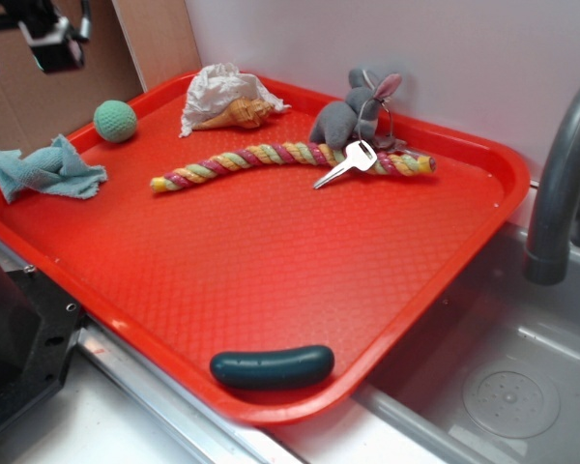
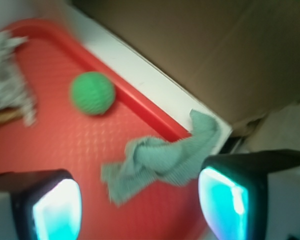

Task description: Grab the blue cloth.

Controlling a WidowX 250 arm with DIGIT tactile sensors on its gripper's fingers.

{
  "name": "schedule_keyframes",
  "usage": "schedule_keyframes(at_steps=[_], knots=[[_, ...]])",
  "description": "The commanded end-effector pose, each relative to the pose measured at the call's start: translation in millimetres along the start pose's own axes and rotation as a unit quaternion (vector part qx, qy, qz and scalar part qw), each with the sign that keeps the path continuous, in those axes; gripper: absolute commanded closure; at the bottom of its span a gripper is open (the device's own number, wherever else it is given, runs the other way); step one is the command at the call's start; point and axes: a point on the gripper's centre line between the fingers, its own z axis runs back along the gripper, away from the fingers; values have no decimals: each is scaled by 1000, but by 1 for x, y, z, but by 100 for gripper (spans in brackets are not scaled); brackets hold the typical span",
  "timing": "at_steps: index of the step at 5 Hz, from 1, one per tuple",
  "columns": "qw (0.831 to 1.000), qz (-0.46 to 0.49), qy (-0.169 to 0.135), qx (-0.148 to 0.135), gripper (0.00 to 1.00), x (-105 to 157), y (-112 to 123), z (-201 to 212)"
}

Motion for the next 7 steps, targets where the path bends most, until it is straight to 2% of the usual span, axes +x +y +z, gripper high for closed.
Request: schedule_keyframes(at_steps=[1, 2, 3, 4, 5, 6, 7], knots=[[987, 155, 7, 37, 0, -1, 10, -38], [986, 155, 30, 49, 0, -7, 5, -45], [988, 146, 29, 42, 100, -10, 0, -39], [989, 137, 35, 41, 100, -21, 18, -46], [990, 130, 33, 38, 100, -17, 17, -45], [993, 114, 29, 26, 100, -21, 31, -43], [996, 82, 25, 18, 100, -23, 35, -39]])
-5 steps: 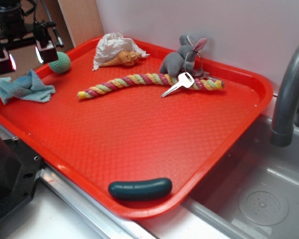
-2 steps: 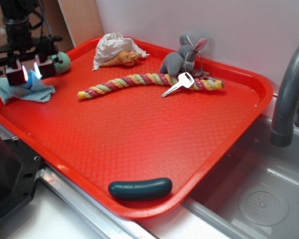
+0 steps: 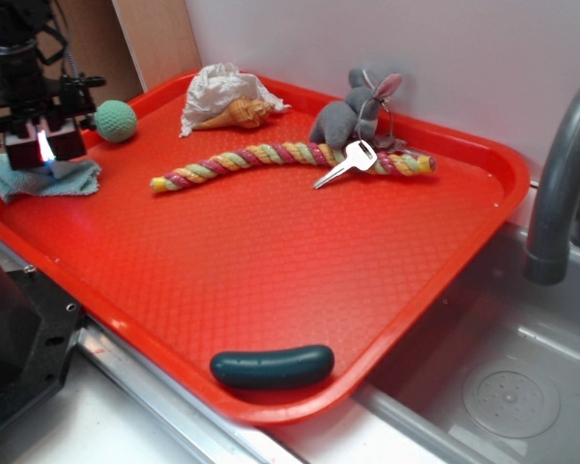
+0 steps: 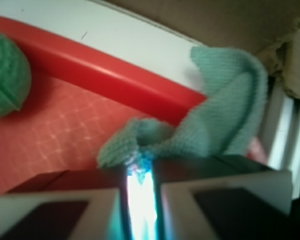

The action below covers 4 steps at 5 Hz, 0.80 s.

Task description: Grab the blue cloth.

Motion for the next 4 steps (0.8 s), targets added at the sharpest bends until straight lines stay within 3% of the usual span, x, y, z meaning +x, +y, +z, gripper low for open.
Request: schedule_keyframes(at_steps=[1, 2, 4], knots=[[998, -51, -10, -22, 100, -6, 26, 15], [998, -51, -10, -22, 0, -6, 26, 15], [998, -51, -10, -22, 0, -6, 26, 15]])
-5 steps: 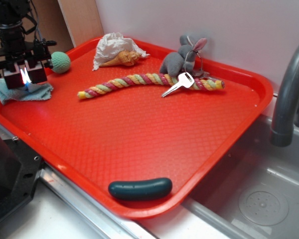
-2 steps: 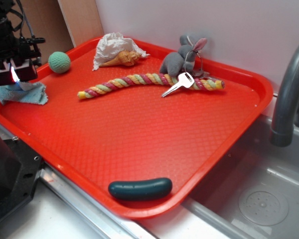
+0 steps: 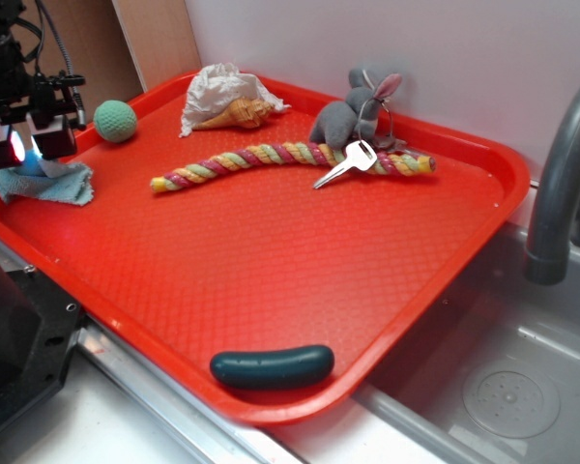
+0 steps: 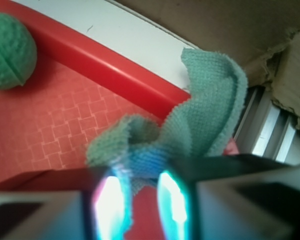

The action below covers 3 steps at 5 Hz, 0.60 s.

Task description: Grab the blue cloth.

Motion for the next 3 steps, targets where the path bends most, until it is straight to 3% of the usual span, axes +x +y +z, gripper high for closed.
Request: schedule_keyframes(at_steps=[1, 3], knots=[[1000, 12, -14, -4, 0, -3, 21, 9], [998, 53, -27, -13, 0, 10, 4, -17]])
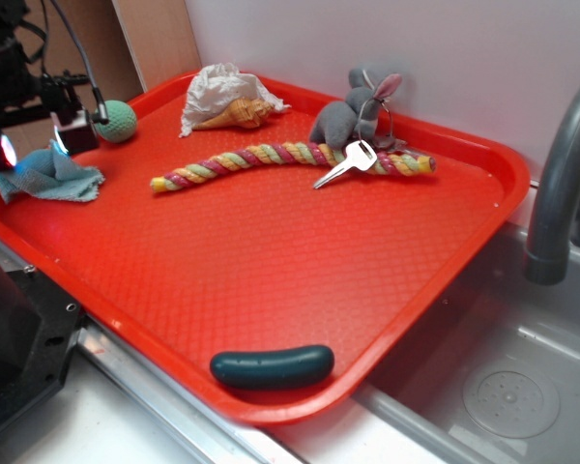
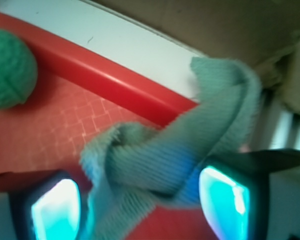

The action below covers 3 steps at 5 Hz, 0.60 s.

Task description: Grab the blue cloth.

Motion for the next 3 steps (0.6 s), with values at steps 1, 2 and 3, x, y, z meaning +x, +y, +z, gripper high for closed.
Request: schedule_keyframes(at_steps=[1, 2, 3], knots=[[999, 26, -13, 21, 6, 2, 4, -23], [1000, 11, -11, 9, 100, -1, 8, -10], [1000, -9, -8, 1, 100, -2, 12, 6]])
